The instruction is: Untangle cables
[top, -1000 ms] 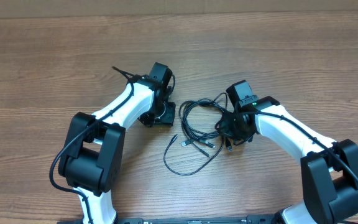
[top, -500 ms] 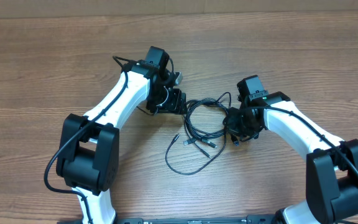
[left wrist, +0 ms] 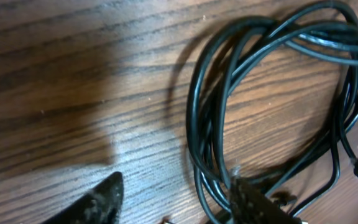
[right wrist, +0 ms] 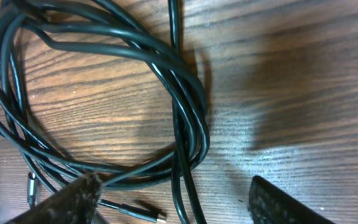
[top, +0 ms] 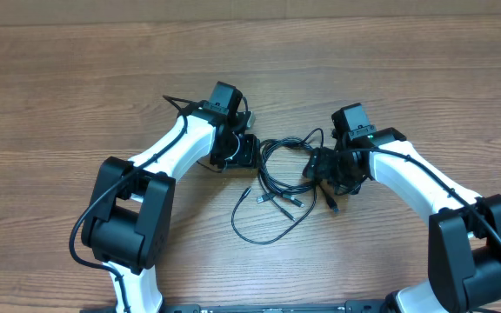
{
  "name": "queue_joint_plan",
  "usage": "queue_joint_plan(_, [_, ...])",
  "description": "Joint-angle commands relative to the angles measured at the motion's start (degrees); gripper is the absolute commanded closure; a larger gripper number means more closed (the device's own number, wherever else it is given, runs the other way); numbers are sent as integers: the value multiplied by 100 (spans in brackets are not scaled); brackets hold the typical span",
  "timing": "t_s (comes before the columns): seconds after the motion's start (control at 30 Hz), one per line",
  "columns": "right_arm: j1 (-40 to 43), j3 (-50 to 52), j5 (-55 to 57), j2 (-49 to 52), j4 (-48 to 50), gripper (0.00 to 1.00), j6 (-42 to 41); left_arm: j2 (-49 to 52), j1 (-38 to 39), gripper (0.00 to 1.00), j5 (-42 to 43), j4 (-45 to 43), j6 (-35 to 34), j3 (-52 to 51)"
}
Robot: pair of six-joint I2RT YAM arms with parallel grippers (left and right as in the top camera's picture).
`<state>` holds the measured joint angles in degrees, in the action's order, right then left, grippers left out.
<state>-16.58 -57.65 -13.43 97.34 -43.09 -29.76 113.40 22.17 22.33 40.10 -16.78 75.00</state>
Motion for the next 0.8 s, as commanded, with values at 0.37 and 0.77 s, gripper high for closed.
queue_joint_plan(0.37, [22, -157, 636, 96, 249, 14, 4, -26, 76, 54, -181, -52, -81, -72])
queue_joint_plan(0.77, [22, -157, 638, 96, 522, 12, -15, -26, 81, 56, -323, -31, -81, -72])
